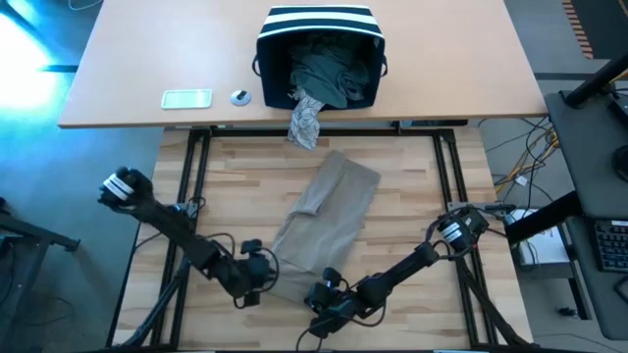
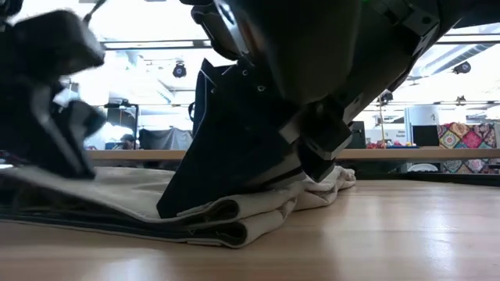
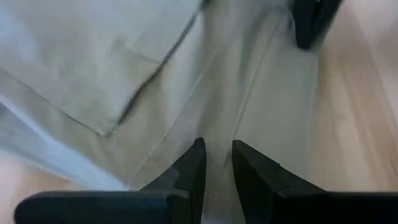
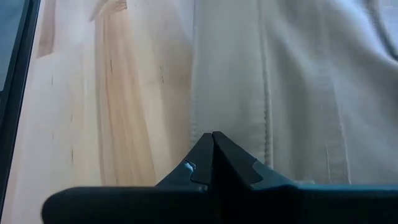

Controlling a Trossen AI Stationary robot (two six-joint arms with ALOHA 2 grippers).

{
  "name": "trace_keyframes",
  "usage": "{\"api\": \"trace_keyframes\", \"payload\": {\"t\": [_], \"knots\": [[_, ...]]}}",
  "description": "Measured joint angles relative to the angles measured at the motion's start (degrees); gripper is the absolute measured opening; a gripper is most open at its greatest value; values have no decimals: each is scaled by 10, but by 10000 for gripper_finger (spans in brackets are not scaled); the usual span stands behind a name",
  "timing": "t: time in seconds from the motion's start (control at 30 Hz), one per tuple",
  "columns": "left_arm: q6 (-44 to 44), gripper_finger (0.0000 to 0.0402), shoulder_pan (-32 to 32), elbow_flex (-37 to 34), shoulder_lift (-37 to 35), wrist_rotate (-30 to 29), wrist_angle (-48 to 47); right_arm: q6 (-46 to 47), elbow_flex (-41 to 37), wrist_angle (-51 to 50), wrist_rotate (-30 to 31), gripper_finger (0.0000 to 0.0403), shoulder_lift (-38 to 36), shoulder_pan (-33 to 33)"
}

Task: Fold Laundry from Bin
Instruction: Fold the brown shorts from the blue laundry basket

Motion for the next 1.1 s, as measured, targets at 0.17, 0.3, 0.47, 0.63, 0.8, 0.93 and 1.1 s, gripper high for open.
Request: {"api": "trace_keyframes", "payload": {"t": [0.17,0.3,0.47,0.63,0.8,0.93,1.1], "knots": [[-20,64,-16,-32,44,61,108,0,0,-30,-4,9,-12,2],[-21,64,-16,-23,79,87,165,-6,0,-73,-2,9,-43,3],[-21,64,-15,16,106,79,161,-69,-5,-113,0,9,-91,10],[18,64,-15,74,84,85,67,-127,-5,-107,20,9,-142,15],[59,64,-25,180,27,20,-164,-191,-8,-112,66,9,-152,14],[90,67,-64,276,15,-66,-372,-268,-7,-106,73,17,-155,23],[99,95,-110,330,42,-102,-461,-352,-7,-135,70,73,-156,40]]}}
